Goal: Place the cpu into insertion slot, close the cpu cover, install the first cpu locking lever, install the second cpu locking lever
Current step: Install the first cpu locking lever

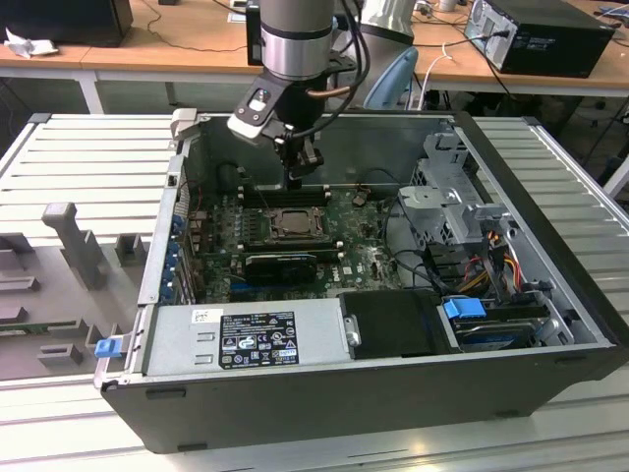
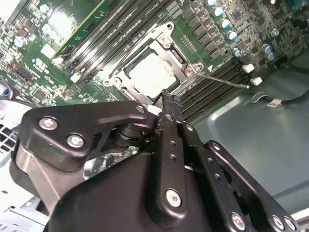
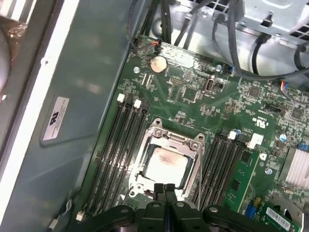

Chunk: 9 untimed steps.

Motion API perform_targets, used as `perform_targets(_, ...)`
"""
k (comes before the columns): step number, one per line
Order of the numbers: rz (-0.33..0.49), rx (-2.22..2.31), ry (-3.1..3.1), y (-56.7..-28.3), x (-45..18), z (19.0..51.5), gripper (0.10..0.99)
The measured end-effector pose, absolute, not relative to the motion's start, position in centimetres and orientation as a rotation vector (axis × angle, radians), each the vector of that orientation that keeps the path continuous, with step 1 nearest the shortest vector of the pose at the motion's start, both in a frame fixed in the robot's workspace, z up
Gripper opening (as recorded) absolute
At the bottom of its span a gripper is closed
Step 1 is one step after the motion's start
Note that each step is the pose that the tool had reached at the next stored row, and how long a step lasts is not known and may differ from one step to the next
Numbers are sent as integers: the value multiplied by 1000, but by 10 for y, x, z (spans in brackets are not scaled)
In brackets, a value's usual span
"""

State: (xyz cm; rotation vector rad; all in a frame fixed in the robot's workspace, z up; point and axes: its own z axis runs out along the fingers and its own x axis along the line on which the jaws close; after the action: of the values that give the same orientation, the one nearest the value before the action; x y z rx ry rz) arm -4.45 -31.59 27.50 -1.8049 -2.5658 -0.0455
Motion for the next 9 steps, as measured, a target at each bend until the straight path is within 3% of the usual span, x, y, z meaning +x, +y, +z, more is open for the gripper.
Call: perform_targets(9, -45, -1669, -2655, -316, -44, 275, 106)
